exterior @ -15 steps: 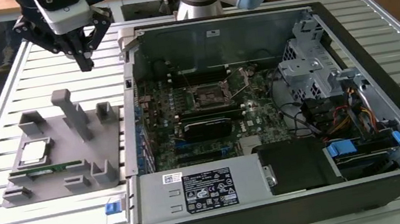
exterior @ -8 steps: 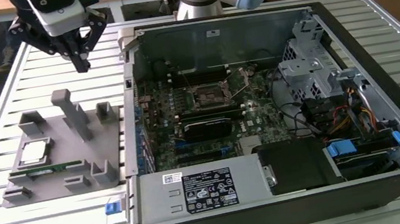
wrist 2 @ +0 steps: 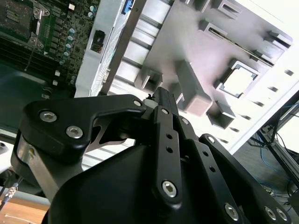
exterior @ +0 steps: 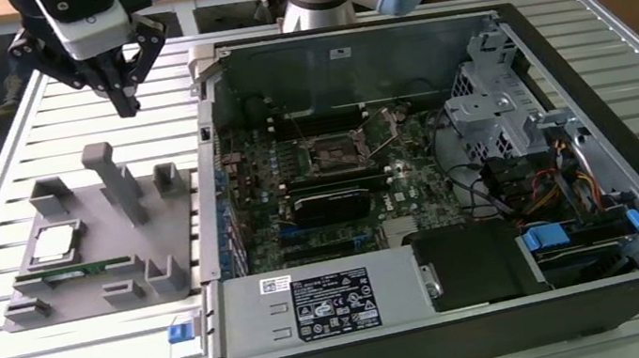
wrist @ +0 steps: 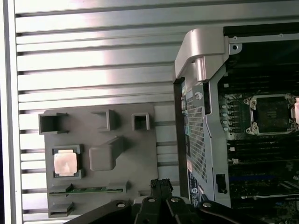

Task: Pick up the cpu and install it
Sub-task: 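Reach for the cpu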

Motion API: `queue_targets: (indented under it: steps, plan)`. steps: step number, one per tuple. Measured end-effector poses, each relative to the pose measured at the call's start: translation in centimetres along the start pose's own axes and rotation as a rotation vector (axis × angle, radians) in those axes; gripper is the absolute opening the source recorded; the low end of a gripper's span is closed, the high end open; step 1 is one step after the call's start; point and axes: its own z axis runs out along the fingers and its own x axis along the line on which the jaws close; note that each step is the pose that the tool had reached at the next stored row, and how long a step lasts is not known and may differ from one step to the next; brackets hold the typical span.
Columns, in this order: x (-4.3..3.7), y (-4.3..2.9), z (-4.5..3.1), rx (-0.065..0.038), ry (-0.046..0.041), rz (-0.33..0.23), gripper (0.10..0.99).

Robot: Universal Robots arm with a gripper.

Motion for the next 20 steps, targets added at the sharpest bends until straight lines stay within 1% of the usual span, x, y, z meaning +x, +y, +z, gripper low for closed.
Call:
queue_targets:
  steps: [20]
  plan:
    - [1.07,-0.09,0.19,0.0,0.0045,0.0,0.106]
